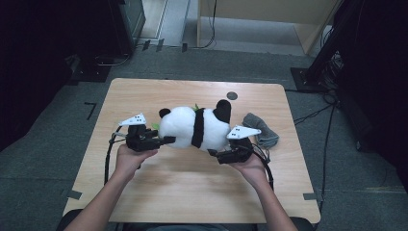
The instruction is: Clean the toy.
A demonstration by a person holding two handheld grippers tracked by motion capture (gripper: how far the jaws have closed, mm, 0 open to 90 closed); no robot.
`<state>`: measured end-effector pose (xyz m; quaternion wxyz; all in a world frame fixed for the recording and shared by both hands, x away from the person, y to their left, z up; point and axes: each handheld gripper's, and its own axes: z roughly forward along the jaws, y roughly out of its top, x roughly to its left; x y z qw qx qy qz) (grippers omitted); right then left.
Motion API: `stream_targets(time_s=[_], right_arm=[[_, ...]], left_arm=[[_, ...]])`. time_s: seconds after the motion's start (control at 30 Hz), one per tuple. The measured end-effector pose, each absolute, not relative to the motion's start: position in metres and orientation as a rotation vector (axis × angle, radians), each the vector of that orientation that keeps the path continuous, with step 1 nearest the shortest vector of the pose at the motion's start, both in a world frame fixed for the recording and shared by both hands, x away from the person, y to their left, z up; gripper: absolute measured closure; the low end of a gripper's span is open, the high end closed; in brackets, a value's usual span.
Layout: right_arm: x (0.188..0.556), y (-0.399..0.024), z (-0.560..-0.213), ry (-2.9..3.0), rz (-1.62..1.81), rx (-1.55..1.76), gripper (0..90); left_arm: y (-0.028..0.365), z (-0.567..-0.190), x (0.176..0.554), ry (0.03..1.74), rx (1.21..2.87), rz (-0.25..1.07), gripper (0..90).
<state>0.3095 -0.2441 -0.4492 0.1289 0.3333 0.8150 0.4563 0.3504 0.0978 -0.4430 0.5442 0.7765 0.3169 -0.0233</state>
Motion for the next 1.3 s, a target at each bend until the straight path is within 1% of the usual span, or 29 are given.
stream_targets(time_s=[0.03,0.07,0.1,0.13,0.17,0.2,0.3,0.4,0.47,0.5,0.6,0.7,0.73,0.9,0.97,1.1,1.23,1.3], right_arm=[[0.31,-0.244,-0.45,2.383,1.309,0.981,28.7],[0.311,-0.245,-0.45,2.388,1.298,0.987,30.7],[0.31,-0.246,-0.447,2.384,1.311,1.008,33.9],[0.31,-0.246,-0.447,2.384,1.311,1.008,33.9],[0.311,-0.247,-0.445,2.375,1.324,1.006,34.6],[0.311,-0.249,-0.443,2.368,1.343,1.021,35.1],[0.313,-0.255,-0.439,2.363,1.412,1.077,35.5],[0.315,-0.259,-0.439,2.369,1.445,1.128,35.3],[0.317,-0.262,-0.438,2.36,1.489,1.169,34.2],[0.317,-0.262,-0.438,2.36,1.489,1.169,34.2],[0.319,-0.268,-0.437,2.326,1.584,1.24,32.9],[0.318,-0.267,-0.436,2.322,1.56,1.234,32.3],[0.318,-0.267,-0.436,2.322,1.555,1.235,32.0],[0.319,-0.269,-0.435,2.302,1.578,1.234,29.6],[0.318,-0.269,-0.435,2.306,1.573,1.236,29.6],[0.318,-0.268,-0.435,2.323,1.555,1.227,28.9],[0.317,-0.266,-0.433,2.331,1.524,1.202,27.6],[0.316,-0.265,-0.432,2.337,1.499,1.185,26.7]], left_arm=[[0.098,-0.444,0.35,0.749,1.858,-0.041,51.2],[0.097,-0.445,0.35,0.744,1.864,-0.033,47.1],[0.098,-0.446,0.351,0.734,1.859,-0.022,40.6],[0.098,-0.446,0.351,0.734,1.859,-0.022,37.0],[0.098,-0.447,0.351,0.717,1.855,-0.006,37.0],[0.098,-0.447,0.351,0.706,1.857,0.01,34.0],[0.097,-0.446,0.348,0.65,1.892,0.09,29.6],[0.094,-0.448,0.345,0.606,1.937,0.136,29.0],[0.091,-0.45,0.343,0.564,1.991,0.168,29.0],[0.091,-0.45,0.343,0.564,1.991,0.168,29.0],[0.089,-0.455,0.344,0.584,2.011,0.13,29.9],[0.087,-0.457,0.345,0.613,2.009,0.127,36.4],[0.086,-0.457,0.345,0.623,2.007,0.126,36.4],[0.086,-0.454,0.346,0.655,1.974,0.099,43.1],[0.086,-0.454,0.346,0.657,1.972,0.101,43.4],[0.087,-0.453,0.345,0.66,1.966,0.099,46.9],[0.089,-0.452,0.346,0.672,1.957,0.072,48.3],[0.09,-0.452,0.347,0.683,1.945,0.054,50.9]])
